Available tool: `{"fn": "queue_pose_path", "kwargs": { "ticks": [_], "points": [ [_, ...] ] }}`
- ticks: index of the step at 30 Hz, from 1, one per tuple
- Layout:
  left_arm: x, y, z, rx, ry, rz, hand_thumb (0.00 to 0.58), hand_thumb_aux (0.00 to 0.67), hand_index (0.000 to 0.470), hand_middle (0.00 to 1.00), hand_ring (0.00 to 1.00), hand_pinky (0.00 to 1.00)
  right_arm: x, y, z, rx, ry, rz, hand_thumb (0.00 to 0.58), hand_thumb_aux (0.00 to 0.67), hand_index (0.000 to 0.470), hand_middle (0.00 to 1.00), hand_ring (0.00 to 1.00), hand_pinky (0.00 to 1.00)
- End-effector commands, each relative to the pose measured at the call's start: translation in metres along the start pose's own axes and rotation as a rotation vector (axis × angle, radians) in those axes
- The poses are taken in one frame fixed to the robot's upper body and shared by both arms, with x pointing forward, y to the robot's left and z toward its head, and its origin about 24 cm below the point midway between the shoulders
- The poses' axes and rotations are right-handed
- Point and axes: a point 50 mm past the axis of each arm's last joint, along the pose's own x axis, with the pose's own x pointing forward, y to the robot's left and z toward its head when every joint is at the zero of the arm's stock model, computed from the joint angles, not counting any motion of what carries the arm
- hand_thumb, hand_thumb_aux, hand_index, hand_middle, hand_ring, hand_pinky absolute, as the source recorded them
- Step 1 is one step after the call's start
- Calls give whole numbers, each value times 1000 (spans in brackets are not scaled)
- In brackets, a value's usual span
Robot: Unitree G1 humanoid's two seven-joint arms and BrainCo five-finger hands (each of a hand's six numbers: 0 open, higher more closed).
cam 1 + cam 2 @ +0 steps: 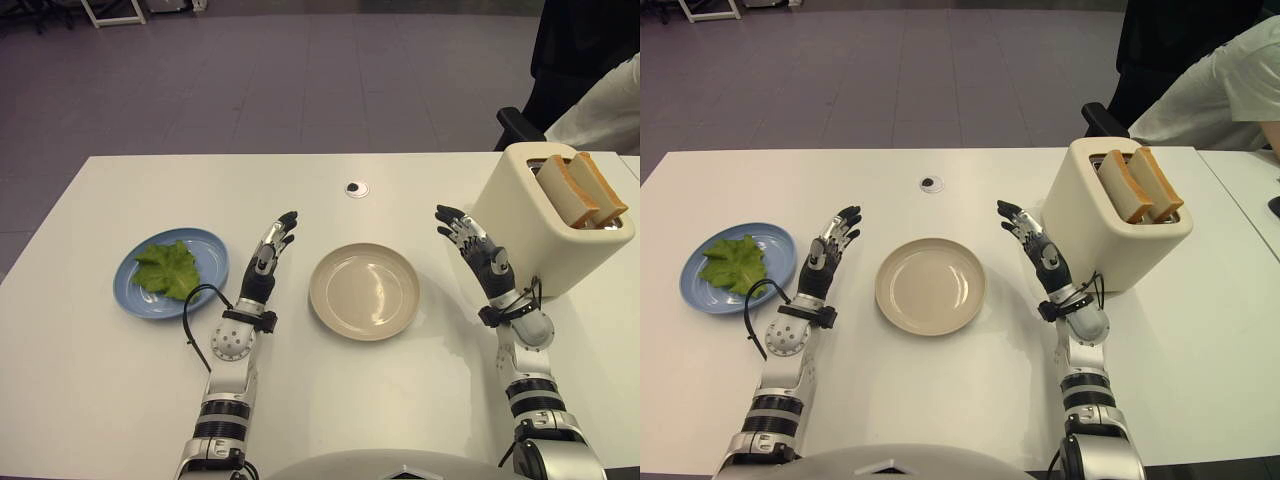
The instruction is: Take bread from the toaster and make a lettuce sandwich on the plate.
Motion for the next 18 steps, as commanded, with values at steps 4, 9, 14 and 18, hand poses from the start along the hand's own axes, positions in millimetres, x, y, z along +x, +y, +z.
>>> {"fn": "queue_pose_path", "kwargs": {
  "ticks": [4, 9, 14, 18],
  "points": [
    [2, 2, -1, -3, -20, -5, 0, 0, 0, 0, 0, 0, -5, -4, -1, 13, -4, -18, 0, 0, 0, 0, 0, 0],
    [2, 1, -2, -3, -20, -9, 0, 0, 0, 0, 0, 0, -6, -5, -2, 10, 0, -23, 0, 0, 0, 0, 0, 0],
    [1, 1, -1, -1, -22, -7, 0, 0, 0, 0, 0, 0, -5, -2, 0, -12, 1, 2, 0, 0, 0, 0, 0, 0],
    [-1, 2, 0, -1, -23, -4, 0, 0, 0, 0, 0, 0, -6, -3, 62, -90, -250, 82, 0, 0, 0, 0, 0, 0]
  ]
}}
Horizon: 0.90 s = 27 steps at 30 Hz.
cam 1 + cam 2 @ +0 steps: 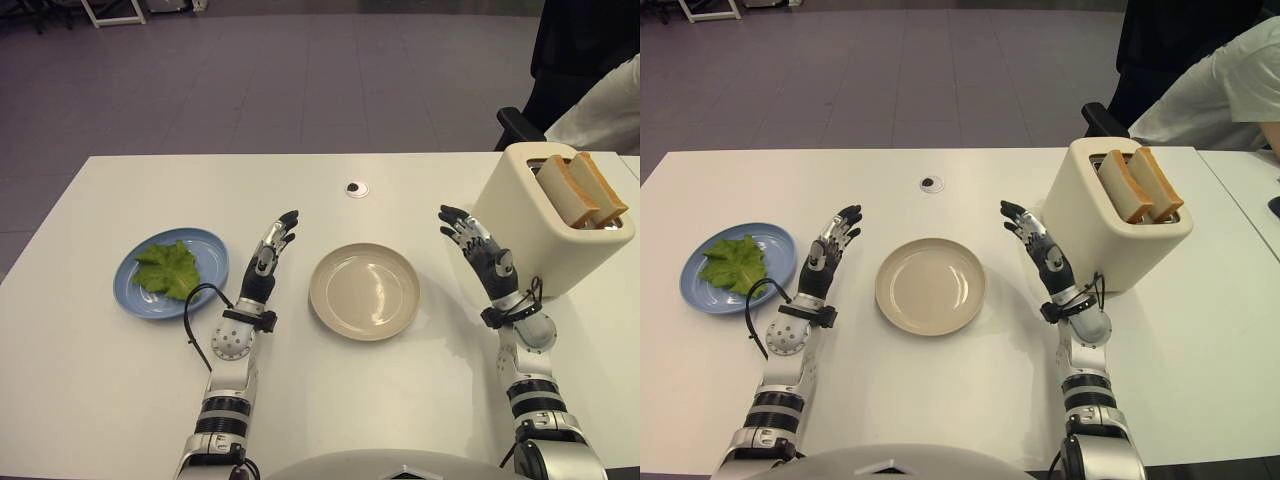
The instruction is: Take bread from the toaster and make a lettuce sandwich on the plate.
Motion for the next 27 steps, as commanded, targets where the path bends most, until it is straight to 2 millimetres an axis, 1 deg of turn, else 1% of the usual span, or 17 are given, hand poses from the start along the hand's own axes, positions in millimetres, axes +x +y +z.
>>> {"fn": "queue_pose_path", "kwargs": {
  "ticks": [1, 2, 3, 7, 9, 12, 15, 16, 17, 18, 19, 22, 23, 24, 25, 26, 27],
  "points": [
    [-4, 1, 0, -6, 4, 3, 0, 0, 0, 0, 0, 0, -4, -18, 74, -63, -267, 23, 0, 0, 0, 0, 0, 0],
    [-5, 1, 0, -7, 5, 6, 0, 0, 0, 0, 0, 0, -10, -33, 95, -83, -304, -16, 0, 0, 0, 0, 0, 0],
    [-5, 1, 0, -8, 5, 9, 0, 0, 0, 0, 0, 0, -17, -49, 111, -124, -291, -56, 0, 0, 0, 0, 0, 0],
    [-7, -2, -2, -13, 9, 16, 0, 0, 0, 0, 0, 0, -42, -92, 146, -281, -161, -196, 0, 0, 0, 0, 0, 0],
    [-8, -3, -2, -15, 11, 19, 0, 0, 0, 0, 0, 0, -53, -114, 151, -375, -65, -303, 0, 0, 0, 0, 0, 0],
    [-9, -3, -1, -13, 10, 23, 0, 0, 0, 0, 0, 0, -67, -139, 149, -506, 91, -454, 0, 0, 0, 0, 0, 0],
    [-9, -2, 0, -12, 9, 26, 0, 0, 0, 0, 0, 0, -79, -158, 131, -589, 272, -548, 0, 0, 0, 0, 0, 0],
    [-9, -2, 0, -11, 9, 28, 0, 0, 0, 0, 0, 0, -83, -163, 120, -594, 342, -564, 164, 102, 72, 0, 0, 0],
    [-9, -2, 0, -11, 9, 29, 0, 0, 0, 0, 0, 0, -87, -166, 109, -595, 398, -572, 331, 231, 162, 0, 0, 0],
    [-9, -2, 0, -10, 9, 33, 0, 0, 0, 0, 0, 0, -89, -168, 98, -583, 443, -569, 491, 407, 286, 0, 0, 0],
    [-10, -2, 0, -10, 9, 35, 0, 0, 0, 0, 0, 0, -90, -168, 88, -571, 482, -560, 508, 434, 304, 0, 0, 0],
    [-10, -2, -1, -10, 11, 34, 0, 0, 0, 0, 0, 0, -86, -164, 64, -537, 534, -515, 498, 418, 293, 0, 0, 0],
    [-10, -2, -1, -10, 11, 33, 0, 0, 0, 0, 0, 0, -84, -162, 58, -530, 537, -500, 470, 378, 265, 0, 0, 0],
    [-10, -2, -1, -10, 12, 32, 0, 0, 0, 0, 0, 0, -81, -160, 54, -525, 537, -484, 390, 286, 201, 0, 0, 0],
    [-10, -2, -1, -10, 12, 35, 0, 0, 0, 0, 0, 0, -77, -158, 49, -517, 533, -466, 357, 255, 179, 0, 0, 0],
    [-11, -1, -1, -10, 13, 39, 0, 0, 0, 0, 0, 0, -71, -156, 45, -510, 528, -445, 355, 252, 177, 0, 0, 0],
    [-12, -1, -1, -9, 14, 41, 0, 0, 0, 0, 0, 0, -66, -154, 42, -503, 524, -431, 313, 215, 151, 0, 0, 0]
  ]
}}
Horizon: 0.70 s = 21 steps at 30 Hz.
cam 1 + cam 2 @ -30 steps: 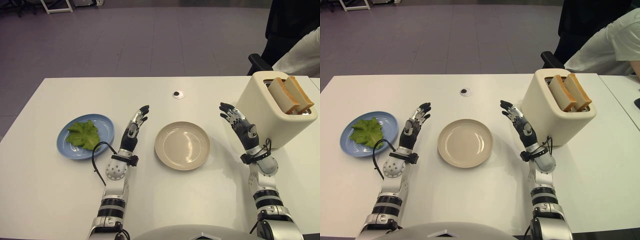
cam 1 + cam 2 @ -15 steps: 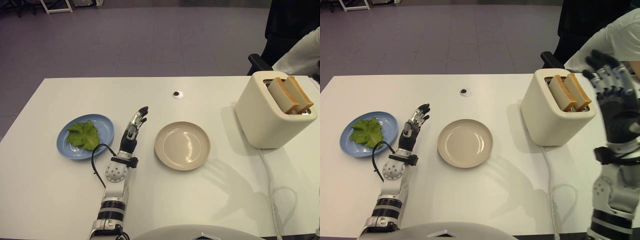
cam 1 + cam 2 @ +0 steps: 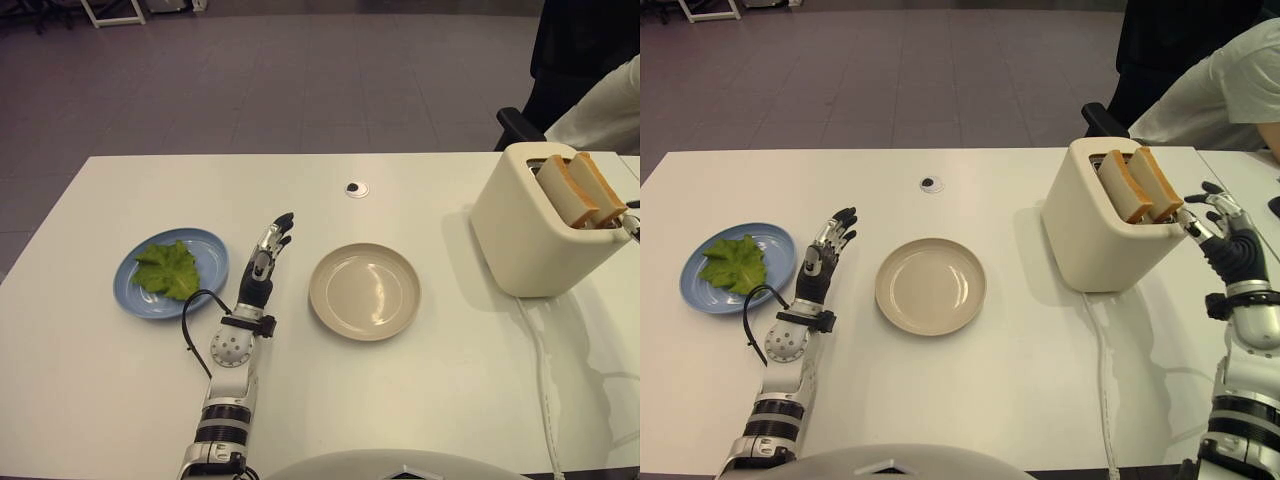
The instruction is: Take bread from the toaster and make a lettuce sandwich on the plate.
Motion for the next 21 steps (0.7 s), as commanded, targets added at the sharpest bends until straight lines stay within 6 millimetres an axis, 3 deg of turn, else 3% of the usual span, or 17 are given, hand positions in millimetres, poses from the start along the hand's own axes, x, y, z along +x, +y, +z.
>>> {"fn": "queue_pose_path", "kwargs": {
  "ticks": [1, 3, 6, 8, 10, 11, 12, 21],
  "points": [
    [-5, 0, -2, -4, 17, 5, 0, 0, 0, 0, 0, 0, 15, 20, 1, 7, -19, 64, 322, 223, 157, 0, 0, 0],
    [-5, 0, -1, -4, 15, 6, 0, 0, 0, 0, 0, 0, 19, 21, 0, 2, -9, 52, 349, 247, 173, 0, 0, 0],
    [-6, 0, 0, -5, 16, 5, 0, 0, 0, 0, 0, 0, 21, 18, -1, -3, -2, 29, 322, 223, 157, 0, 0, 0],
    [-7, 0, 0, -6, 18, 5, 0, 0, 0, 0, 0, 0, 21, 19, 0, -1, -12, 30, 349, 247, 173, 0, 0, 0],
    [-8, -1, 0, -6, 17, 6, 0, 0, 0, 0, 0, 0, 22, 22, 3, 0, -27, 42, 460, 365, 256, 0, 0, 0],
    [-8, -1, 1, -6, 17, 7, 0, 0, 0, 0, 0, 0, 22, 23, 4, 1, -35, 46, 523, 460, 323, 0, 0, 0],
    [-8, -1, 1, -6, 17, 7, 0, 0, 0, 0, 0, 0, 22, 23, 5, 0, -41, 45, 580, 657, 461, 0, 0, 0],
    [-9, -1, 0, -12, 19, 10, 0, 0, 0, 0, 0, 0, 23, 15, 9, -1, -69, 1, 580, 670, 470, 0, 0, 0]
  ]
}}
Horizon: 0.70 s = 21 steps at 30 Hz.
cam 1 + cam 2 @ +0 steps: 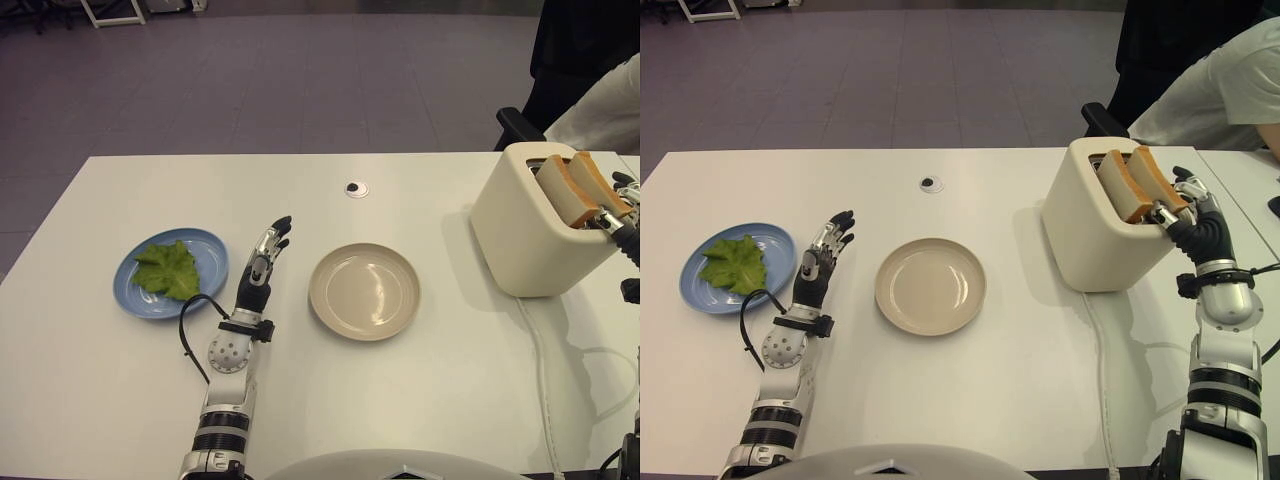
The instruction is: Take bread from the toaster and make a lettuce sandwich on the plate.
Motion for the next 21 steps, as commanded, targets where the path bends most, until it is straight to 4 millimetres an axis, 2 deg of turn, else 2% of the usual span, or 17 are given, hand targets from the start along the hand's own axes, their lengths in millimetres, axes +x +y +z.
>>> {"fn": "queue_pose_path", "kwargs": {
  "ticks": [1, 9, 13, 16, 18, 21],
  "points": [
    [-2, -2, -2, -15, 19, 2, 0, 0, 0, 0, 0, 0, 0, -1, 2, -4, -17, 2, 580, 670, 470, 0, 0, 0],
    [-1, -1, -2, -15, 18, -2, 0, 0, 0, 0, 0, 0, 1, -6, 13, -4, -79, -40, 580, 670, 470, 0, 0, 0],
    [1, -2, -2, -16, 17, -6, 0, 0, 0, 0, 0, 0, -1, -16, 49, -17, -254, -107, 580, 670, 470, 0, 0, 0],
    [1, -2, -2, -17, 17, -7, 0, 0, 0, 0, 0, 0, -3, -19, 67, -26, -334, -130, 580, 670, 470, 0, 0, 0],
    [2, -2, -2, -18, 16, -7, 0, 0, 0, 0, 0, 0, -3, -11, 76, -33, -369, -90, 580, 670, 470, 0, 0, 0],
    [3, -3, -2, -21, 15, -10, 0, 0, 0, 0, 0, 0, -6, 14, 89, -61, -444, 43, 580, 670, 470, 0, 0, 0]
  ]
}}
